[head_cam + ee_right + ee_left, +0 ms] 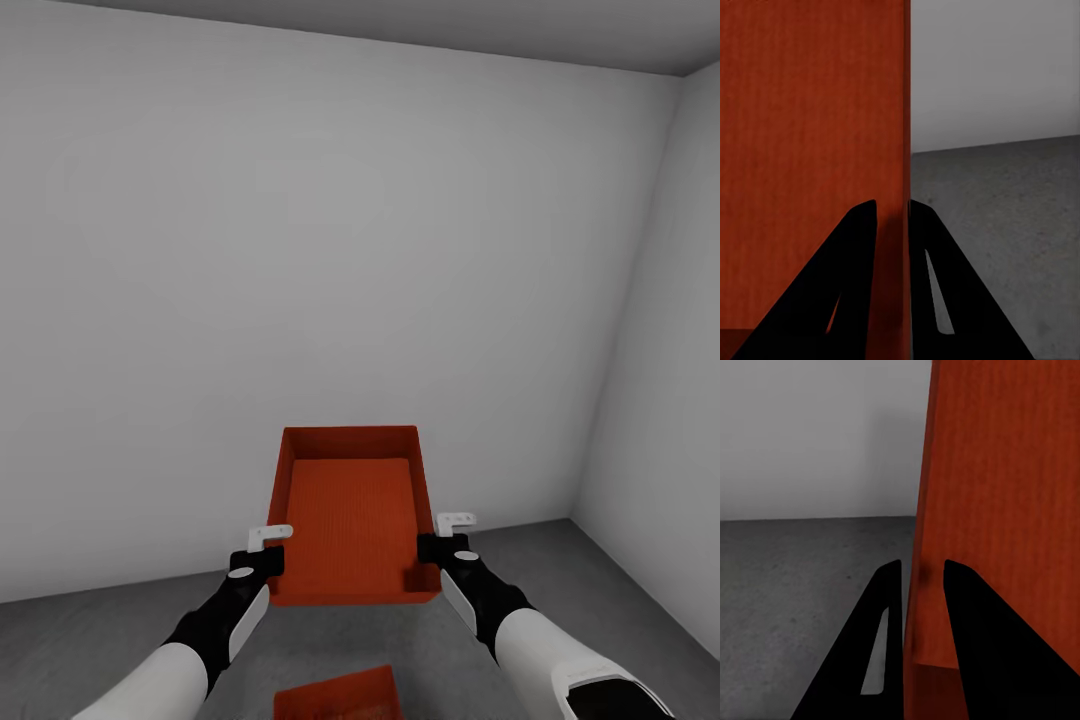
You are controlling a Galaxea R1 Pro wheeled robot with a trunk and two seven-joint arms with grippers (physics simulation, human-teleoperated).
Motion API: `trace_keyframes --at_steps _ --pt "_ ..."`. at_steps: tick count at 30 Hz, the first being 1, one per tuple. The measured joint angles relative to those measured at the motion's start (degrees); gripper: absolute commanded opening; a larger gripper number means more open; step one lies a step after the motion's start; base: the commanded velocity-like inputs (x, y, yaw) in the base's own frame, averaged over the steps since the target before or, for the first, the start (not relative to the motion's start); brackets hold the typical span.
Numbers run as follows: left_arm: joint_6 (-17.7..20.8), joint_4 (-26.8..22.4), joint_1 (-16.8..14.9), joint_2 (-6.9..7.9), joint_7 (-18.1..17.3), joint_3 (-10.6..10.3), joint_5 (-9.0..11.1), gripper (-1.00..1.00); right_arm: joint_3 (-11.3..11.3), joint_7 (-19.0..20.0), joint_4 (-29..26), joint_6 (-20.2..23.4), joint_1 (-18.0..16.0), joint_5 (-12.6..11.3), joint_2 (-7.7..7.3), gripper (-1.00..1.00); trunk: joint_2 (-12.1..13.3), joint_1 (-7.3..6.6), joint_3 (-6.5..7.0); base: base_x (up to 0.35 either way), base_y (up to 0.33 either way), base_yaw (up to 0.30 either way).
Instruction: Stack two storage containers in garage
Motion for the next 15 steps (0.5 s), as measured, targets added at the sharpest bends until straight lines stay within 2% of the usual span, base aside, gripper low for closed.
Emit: trace_keyframes --at_steps 15 --pt "-0.1 0.2 0.0 0.07 -0.1 -0.1 0.2 -1.00 0.1 -0.2 0.0 0.2 0.0 -0.1 0.05 -1.00 0.0 0.00 -1.38 0.000 0.000 0.000"
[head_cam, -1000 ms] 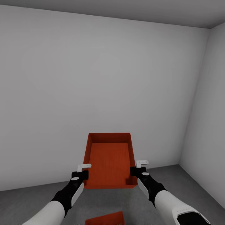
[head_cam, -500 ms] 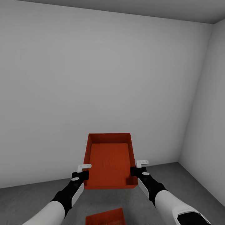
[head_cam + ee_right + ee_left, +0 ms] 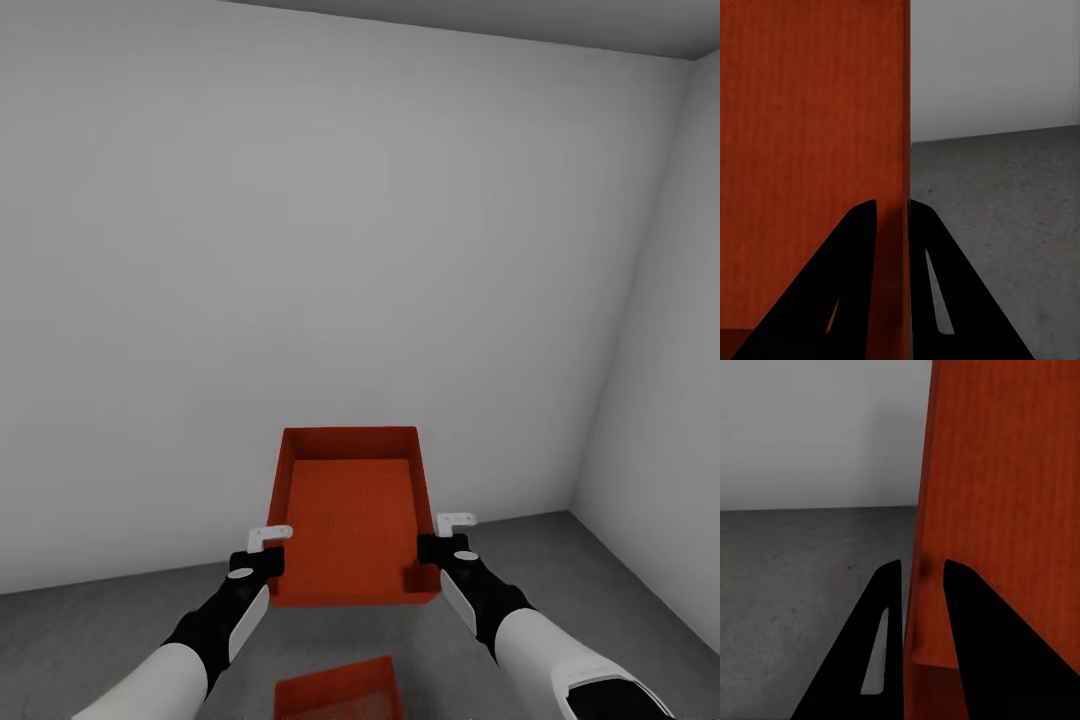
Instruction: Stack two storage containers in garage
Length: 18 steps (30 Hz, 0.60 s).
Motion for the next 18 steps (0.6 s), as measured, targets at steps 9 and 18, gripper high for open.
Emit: trace_keyframes --at_steps 9,18 --pt "0.0 1.2 0.0 -0.11 -0.1 0.0 1.0 -1.00 0.1 -0.1 0.0 1.3 0.0 0.3 -0.01 -1.00 0.0 0.00 -0.83 0.000 0.000 0.000" --pt "-2.4 2.2 0.0 -0.24 0.0 -0.2 1.5 -1.00 0.4 -0.1 0.0 0.0 0.0 0.9 -0.07 -1.00 0.0 0.03 -1.66 -0.135 0.000 0.000"
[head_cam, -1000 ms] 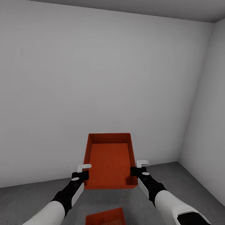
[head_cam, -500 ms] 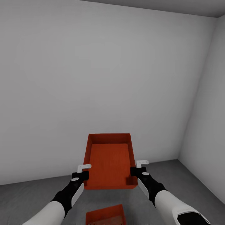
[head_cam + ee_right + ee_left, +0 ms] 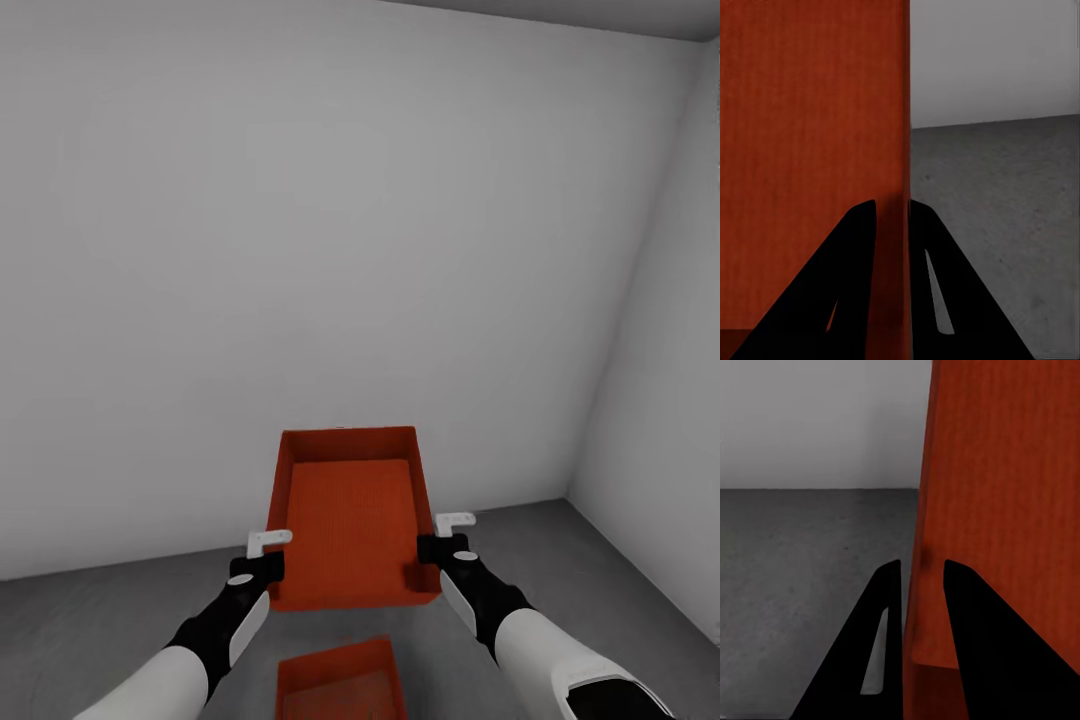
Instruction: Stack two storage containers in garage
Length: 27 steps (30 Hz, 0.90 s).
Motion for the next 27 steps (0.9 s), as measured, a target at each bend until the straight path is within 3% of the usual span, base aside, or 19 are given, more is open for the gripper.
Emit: trace_keyframes --at_steps 14,27 --pt "-0.6 0.9 0.0 0.07 -0.2 -0.3 0.7 -1.00 0.1 -0.1 0.0 0.5 0.0 0.4 0.03 -1.00 0.0 -0.01 -1.30 -0.299 0.000 0.000" --pt "-0.7 0.8 0.0 0.09 -0.2 -0.3 0.6 -1.00 0.2 -0.1 0.0 0.3 0.0 0.3 0.03 -1.00 0.0 -0.03 -2.50 -0.023 0.000 0.000"
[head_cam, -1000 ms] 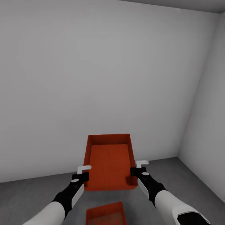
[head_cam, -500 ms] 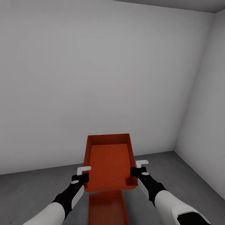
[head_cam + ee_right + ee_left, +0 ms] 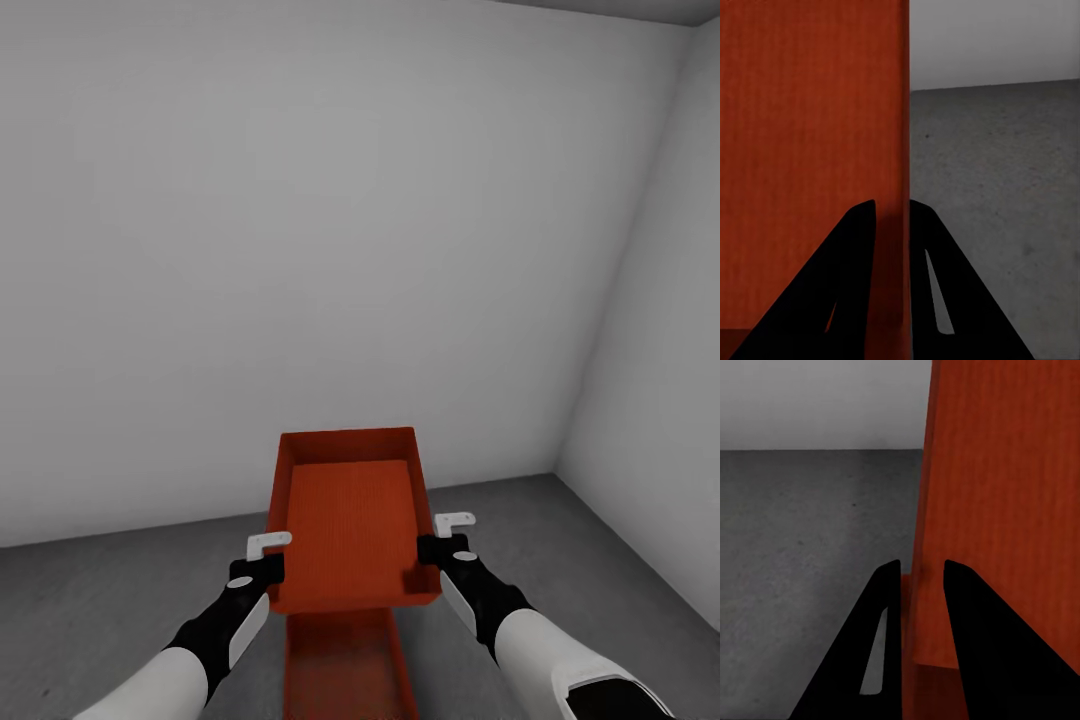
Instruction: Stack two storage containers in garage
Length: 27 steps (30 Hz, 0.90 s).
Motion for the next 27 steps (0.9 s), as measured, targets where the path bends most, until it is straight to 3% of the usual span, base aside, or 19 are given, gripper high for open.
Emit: trace_keyframes --at_steps 27 --pt "0.0 0.1 0.0 0.00 0.0 0.0 0.1 -1.00 0.0 0.0 0.0 0.1 0.0 0.1 0.00 -1.00 0.1 -0.02 -2.38 0.000 0.000 0.000"
